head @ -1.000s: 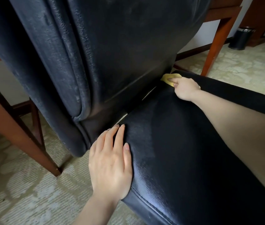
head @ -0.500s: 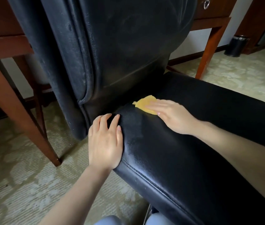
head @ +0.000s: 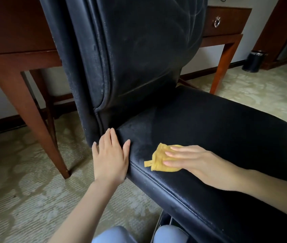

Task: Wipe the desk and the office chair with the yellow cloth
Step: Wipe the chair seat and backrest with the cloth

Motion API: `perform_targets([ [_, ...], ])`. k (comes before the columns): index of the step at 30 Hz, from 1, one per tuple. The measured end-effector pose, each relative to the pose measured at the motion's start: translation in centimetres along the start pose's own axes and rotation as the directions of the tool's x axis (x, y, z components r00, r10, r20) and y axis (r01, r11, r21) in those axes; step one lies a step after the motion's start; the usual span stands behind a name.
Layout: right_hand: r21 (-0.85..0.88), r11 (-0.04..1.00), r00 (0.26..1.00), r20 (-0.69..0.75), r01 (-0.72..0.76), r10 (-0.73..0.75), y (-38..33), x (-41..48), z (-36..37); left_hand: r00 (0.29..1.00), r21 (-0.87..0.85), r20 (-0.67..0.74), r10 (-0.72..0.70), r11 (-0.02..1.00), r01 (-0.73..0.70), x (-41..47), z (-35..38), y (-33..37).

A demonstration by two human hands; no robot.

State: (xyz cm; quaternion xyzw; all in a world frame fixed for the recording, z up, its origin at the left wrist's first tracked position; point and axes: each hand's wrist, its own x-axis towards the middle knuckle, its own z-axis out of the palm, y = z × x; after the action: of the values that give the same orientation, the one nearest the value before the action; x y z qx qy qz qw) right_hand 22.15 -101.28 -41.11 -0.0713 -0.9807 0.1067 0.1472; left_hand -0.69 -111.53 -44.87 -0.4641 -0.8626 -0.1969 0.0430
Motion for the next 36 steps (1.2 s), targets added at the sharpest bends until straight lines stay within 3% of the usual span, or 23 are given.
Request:
perform_targets([
  [3, 0.03, 0.999, 1.0, -0.027, 0.012, -0.012, 1.2, 0.2, -0.6, 0.998, -0.073, 0.058, 0.012, 0.997, -0.008, -0.4, 0.2, -0.2],
  [6, 0.064, 0.984, 0.985, -0.02, -0.168, 0.169, 4.9, 1.1, -0.6, 0.999, -0.107, 0.048, 0.01, 0.994, -0.005, -0.6, 0.2, 0.1],
  [9, -0.033, 0.914, 0.914, -0.045, -0.405, 0.404, 8.6, 2.6, -0.4, 0.999, -0.19, 0.04, 0.001, 0.982, 0.007, -0.7, 0.3, 0.2],
  [13, -0.079, 0.838, 0.842, -0.069, -0.54, 0.535, 11.5, 7.1, 0.0, 1.0, -0.279, 0.003, -0.001, 0.96, 0.001, -1.1, 0.9, 0.1],
  [17, -0.124, 0.67, 0.679, -0.041, -0.732, 0.733, 13.5, 12.1, 0.4, 0.999, -0.315, -0.045, -0.012, 0.949, -0.003, -1.2, 1.7, 0.0],
  [23, -0.196, 0.536, 0.558, -0.081, -0.821, 0.826, 12.4, 16.9, 1.7, 0.998, -0.348, -0.054, -0.03, 0.938, 0.009, -1.1, 2.5, 0.1],
  [26, -0.227, 0.592, 0.615, -0.042, -0.774, 0.788, 10.3, 18.0, 2.7, 0.998, -0.337, -0.054, -0.029, 0.941, 0.009, -1.1, 2.7, 0.0],
  [31, -0.19, 0.816, 0.821, 0.074, -0.546, 0.566, 8.0, 17.2, 3.4, 0.999, -0.334, -0.04, -0.034, 0.942, 0.019, -1.1, 2.7, -0.1],
  [33, -0.192, 0.886, 0.894, 0.072, -0.423, 0.442, 7.1, 16.2, 3.5, 0.999, -0.328, -0.036, -0.033, 0.944, 0.02, -1.1, 2.6, -0.1],
  [36, -0.04, 0.942, 0.942, 0.01, -0.334, 0.334, 4.9, 14.3, 3.2, 0.999, -0.313, -0.033, -0.03, 0.95, 0.018, -1.1, 2.3, -0.2],
])
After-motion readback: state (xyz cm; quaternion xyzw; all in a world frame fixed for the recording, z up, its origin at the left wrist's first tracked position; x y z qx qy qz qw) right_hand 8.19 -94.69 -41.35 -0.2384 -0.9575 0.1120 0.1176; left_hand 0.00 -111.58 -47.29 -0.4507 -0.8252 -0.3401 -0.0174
